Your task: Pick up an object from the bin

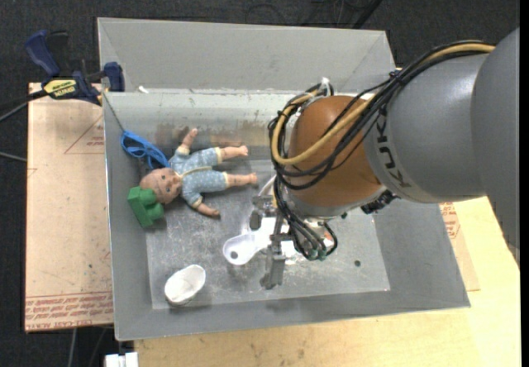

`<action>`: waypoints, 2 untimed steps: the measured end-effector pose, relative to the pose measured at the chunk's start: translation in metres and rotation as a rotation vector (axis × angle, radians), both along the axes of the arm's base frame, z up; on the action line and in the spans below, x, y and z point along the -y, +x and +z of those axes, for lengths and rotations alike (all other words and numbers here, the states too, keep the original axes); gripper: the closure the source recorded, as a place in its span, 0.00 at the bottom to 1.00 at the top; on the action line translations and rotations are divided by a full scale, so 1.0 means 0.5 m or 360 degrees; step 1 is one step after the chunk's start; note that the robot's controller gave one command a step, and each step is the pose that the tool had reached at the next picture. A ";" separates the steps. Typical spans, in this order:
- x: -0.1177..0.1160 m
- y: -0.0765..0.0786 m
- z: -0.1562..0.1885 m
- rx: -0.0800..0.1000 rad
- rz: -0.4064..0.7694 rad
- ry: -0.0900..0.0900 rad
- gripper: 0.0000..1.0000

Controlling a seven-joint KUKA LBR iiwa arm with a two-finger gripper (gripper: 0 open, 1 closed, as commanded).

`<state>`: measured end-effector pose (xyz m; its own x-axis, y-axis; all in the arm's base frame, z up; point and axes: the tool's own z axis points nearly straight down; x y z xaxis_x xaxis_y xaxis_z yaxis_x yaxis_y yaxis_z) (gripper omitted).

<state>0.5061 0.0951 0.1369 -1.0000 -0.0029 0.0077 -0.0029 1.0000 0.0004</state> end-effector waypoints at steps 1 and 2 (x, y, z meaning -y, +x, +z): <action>0.001 0.004 0.008 0.0012 -0.0005 0.0001 0.00; 0.022 0.067 -0.054 0.0022 0.0289 0.0006 0.00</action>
Offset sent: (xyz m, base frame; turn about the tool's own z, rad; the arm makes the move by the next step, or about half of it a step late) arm 0.0592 -0.0278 -0.0669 -0.3431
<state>0.5395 0.0841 0.1097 -0.9830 -0.1835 -0.0066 -0.1835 0.9830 0.0029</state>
